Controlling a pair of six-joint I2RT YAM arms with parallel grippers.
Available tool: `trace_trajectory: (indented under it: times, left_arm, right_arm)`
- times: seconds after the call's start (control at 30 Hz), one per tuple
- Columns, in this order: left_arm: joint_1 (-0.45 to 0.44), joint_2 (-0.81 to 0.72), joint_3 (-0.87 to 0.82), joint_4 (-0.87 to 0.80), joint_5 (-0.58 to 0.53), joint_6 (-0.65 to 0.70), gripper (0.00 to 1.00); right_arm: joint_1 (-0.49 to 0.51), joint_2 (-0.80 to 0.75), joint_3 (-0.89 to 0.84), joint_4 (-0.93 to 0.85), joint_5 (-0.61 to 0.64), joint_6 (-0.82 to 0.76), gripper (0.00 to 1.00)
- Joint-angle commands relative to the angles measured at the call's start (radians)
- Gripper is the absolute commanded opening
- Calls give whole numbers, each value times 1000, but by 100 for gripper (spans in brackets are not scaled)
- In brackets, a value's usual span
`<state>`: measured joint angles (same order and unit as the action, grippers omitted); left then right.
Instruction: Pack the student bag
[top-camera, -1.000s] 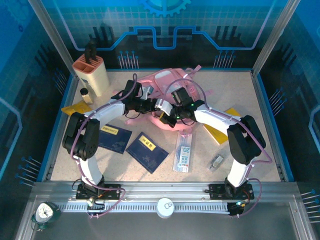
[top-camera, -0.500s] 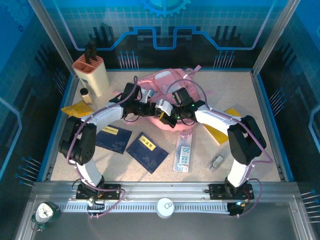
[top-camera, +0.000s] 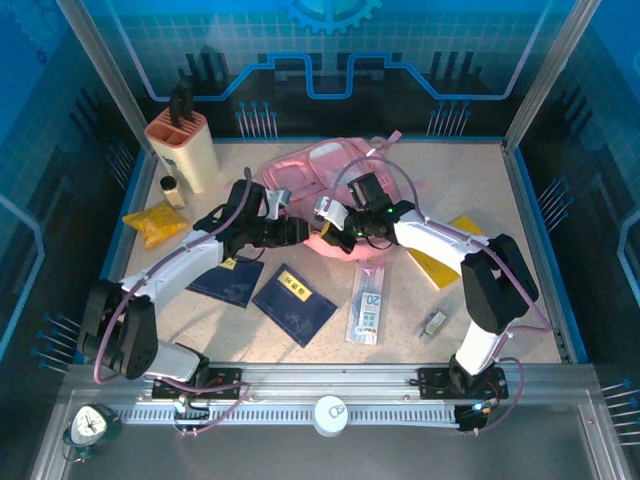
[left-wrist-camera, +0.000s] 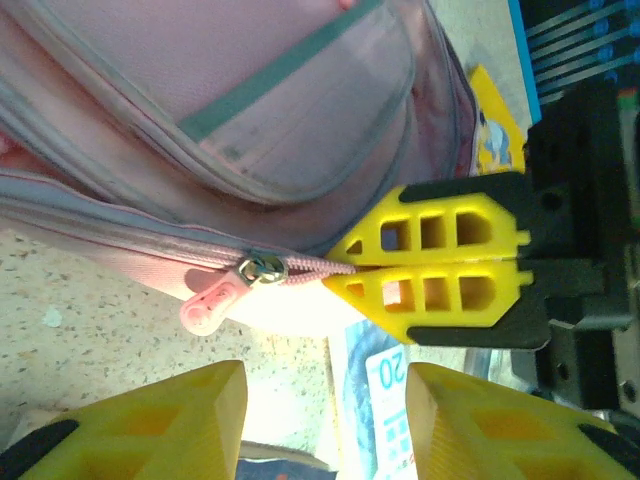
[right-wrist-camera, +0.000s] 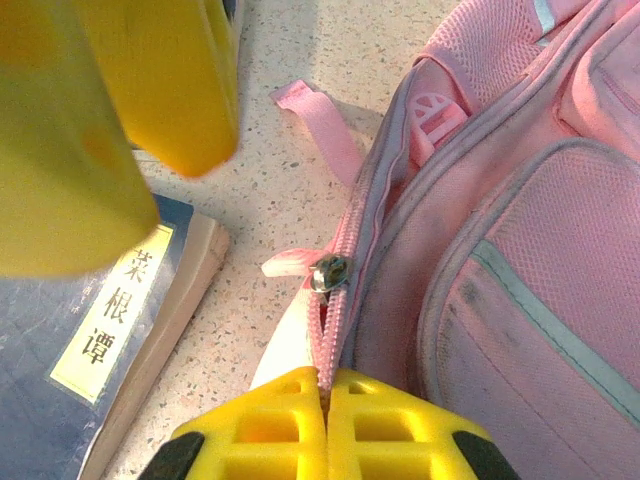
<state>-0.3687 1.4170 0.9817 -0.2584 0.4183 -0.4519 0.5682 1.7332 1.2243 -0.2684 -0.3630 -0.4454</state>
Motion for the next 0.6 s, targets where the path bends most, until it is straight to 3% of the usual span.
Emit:
trace_trajectory:
  times: [0.0,0.27,0.57]
  left_arm:
    - [-1,28,33,-83,-80,-29,47]
    - [-26,4,-119,135,-61,84,43]
    - [-68,72,-102,202,-201,214,39]
  right_arm:
    - [-18,-50,8,52,-10,-34,0]
    - [-18,-40,21,28,-25,-29,0]
    - [-18,-21,40,24,-40,-15,0]
